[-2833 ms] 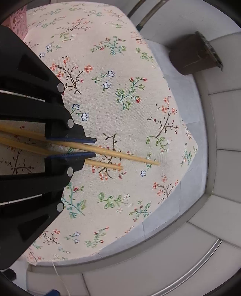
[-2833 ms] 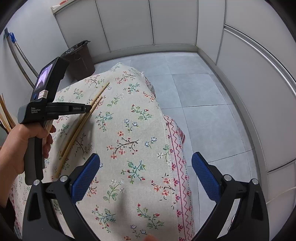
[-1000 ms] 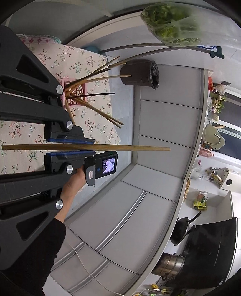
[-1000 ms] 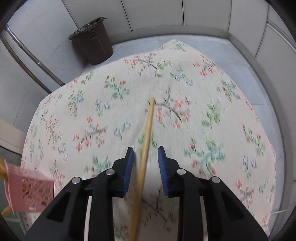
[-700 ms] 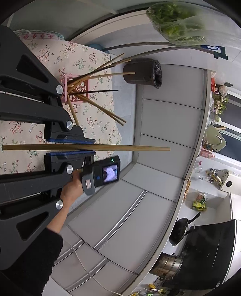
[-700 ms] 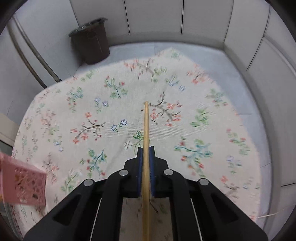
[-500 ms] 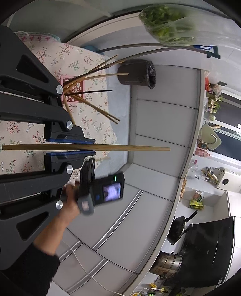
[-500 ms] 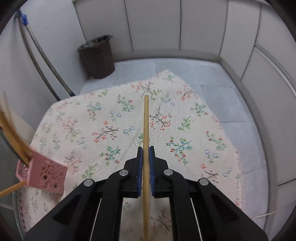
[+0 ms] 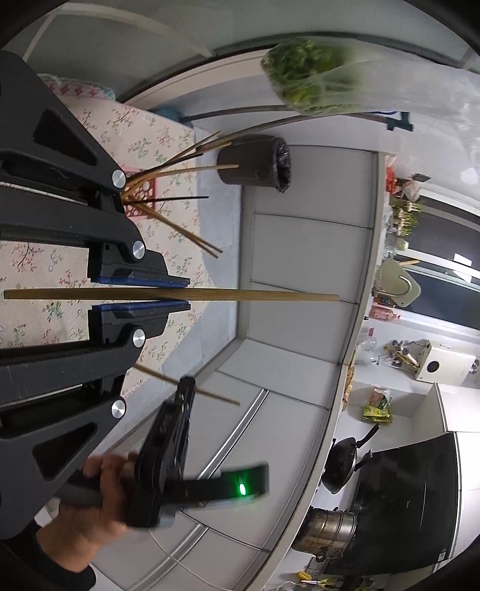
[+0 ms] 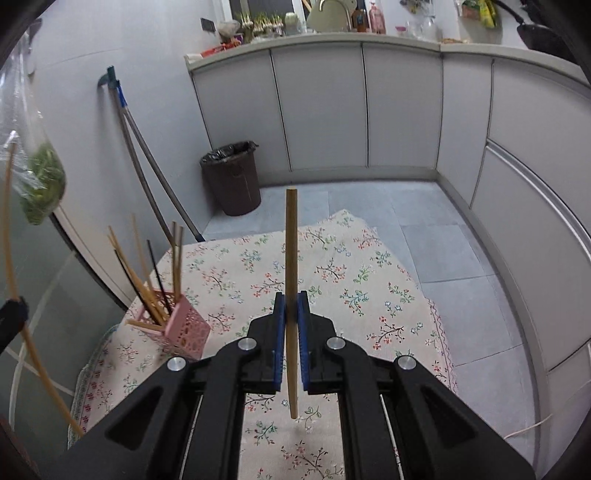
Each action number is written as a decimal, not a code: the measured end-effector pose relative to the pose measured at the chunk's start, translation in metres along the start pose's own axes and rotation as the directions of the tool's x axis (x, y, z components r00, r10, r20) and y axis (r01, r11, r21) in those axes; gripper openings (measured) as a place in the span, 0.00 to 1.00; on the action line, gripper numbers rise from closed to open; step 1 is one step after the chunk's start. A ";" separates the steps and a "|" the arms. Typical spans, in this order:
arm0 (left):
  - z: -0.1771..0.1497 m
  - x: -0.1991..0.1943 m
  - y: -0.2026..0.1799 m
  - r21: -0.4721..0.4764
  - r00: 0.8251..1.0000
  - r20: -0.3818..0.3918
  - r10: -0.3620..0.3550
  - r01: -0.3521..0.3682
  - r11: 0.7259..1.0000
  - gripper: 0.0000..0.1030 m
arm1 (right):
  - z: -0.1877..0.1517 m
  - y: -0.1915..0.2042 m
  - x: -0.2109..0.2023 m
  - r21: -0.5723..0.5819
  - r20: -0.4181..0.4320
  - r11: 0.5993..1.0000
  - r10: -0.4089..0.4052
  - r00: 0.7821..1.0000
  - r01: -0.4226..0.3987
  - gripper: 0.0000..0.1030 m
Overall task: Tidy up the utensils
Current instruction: 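Grasp the last wooden chopstick with the right gripper while the left gripper holds its chopstick, then lower the left gripper's wooden chopstick into the pink basket and open it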
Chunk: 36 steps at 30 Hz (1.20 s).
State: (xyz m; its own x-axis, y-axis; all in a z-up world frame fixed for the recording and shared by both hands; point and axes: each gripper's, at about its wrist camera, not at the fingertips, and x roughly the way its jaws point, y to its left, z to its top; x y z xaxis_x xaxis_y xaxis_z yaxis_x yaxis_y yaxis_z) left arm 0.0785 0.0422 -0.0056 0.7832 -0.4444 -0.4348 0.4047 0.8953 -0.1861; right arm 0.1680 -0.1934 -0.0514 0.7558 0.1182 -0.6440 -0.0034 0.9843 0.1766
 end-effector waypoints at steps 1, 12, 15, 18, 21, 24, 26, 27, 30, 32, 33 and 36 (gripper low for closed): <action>0.002 -0.001 0.000 0.008 1.000 0.007 0.008 -0.008 1.000 0.06 | 0.000 0.001 -0.006 -0.003 0.013 1.000 0.006 1.000 -0.006 0.06; 0.012 -0.023 0.023 0.017 0.976 0.166 0.141 -0.146 0.989 0.06 | 0.015 0.013 -0.051 -0.032 0.132 0.992 0.127 0.983 -0.124 0.06; 0.015 -0.025 0.035 -0.004 0.965 0.211 0.153 -0.156 0.988 0.06 | 0.017 0.014 -0.054 -0.021 0.146 0.988 0.152 0.978 -0.150 0.06; 0.019 -0.025 0.050 -0.032 0.948 0.267 0.171 -0.169 0.985 0.06 | 0.017 0.019 -0.057 -0.019 0.152 0.986 0.169 0.974 -0.168 0.06; 0.018 -0.016 0.063 -0.052 0.934 0.300 0.194 -0.187 0.981 0.06 | 0.016 0.023 -0.053 -0.020 0.151 0.983 0.181 0.972 -0.180 0.06; 0.013 0.003 0.074 -0.068 0.931 0.303 0.202 -0.191 0.979 0.06 | 0.013 0.026 -0.046 -0.020 0.139 0.983 0.185 0.973 -0.184 0.06; 0.009 0.018 0.076 -0.056 0.927 0.308 0.213 -0.206 0.977 0.06 | 0.012 0.027 -0.041 -0.018 0.130 0.983 0.185 0.974 -0.184 0.06; 0.008 0.024 0.076 -0.047 0.927 0.308 0.215 -0.211 0.976 0.06 | 0.011 0.026 -0.039 -0.017 0.127 0.983 0.184 0.975 -0.184 0.06; 0.003 0.048 0.073 -0.016 0.931 0.298 0.212 -0.218 0.976 0.06 | 0.010 0.025 -0.032 -0.018 0.121 0.984 0.180 0.976 -0.179 0.06; 0.000 0.064 0.074 -0.010 0.933 0.286 0.219 -0.226 0.974 0.06 | 0.010 0.024 -0.028 -0.017 0.116 0.984 0.178 0.977 -0.177 0.06; -0.001 0.070 0.076 -0.011 0.932 0.283 0.226 -0.232 0.973 0.06 | 0.010 0.023 -0.026 -0.014 0.112 0.984 0.178 0.978 -0.178 0.06; -0.004 0.089 0.085 -0.021 0.932 0.262 0.251 -0.254 0.967 0.06 | 0.010 0.020 -0.018 -0.004 0.099 0.984 0.179 0.979 -0.179 0.06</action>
State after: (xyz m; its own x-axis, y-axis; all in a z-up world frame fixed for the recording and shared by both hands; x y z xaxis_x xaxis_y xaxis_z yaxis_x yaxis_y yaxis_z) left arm 0.1809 0.0784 -0.0640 0.9551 -0.1977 -0.2206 0.1824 0.9793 -0.0879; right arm 0.1609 -0.1767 -0.0291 0.8039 0.2787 -0.5255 -0.1414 0.9477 0.2862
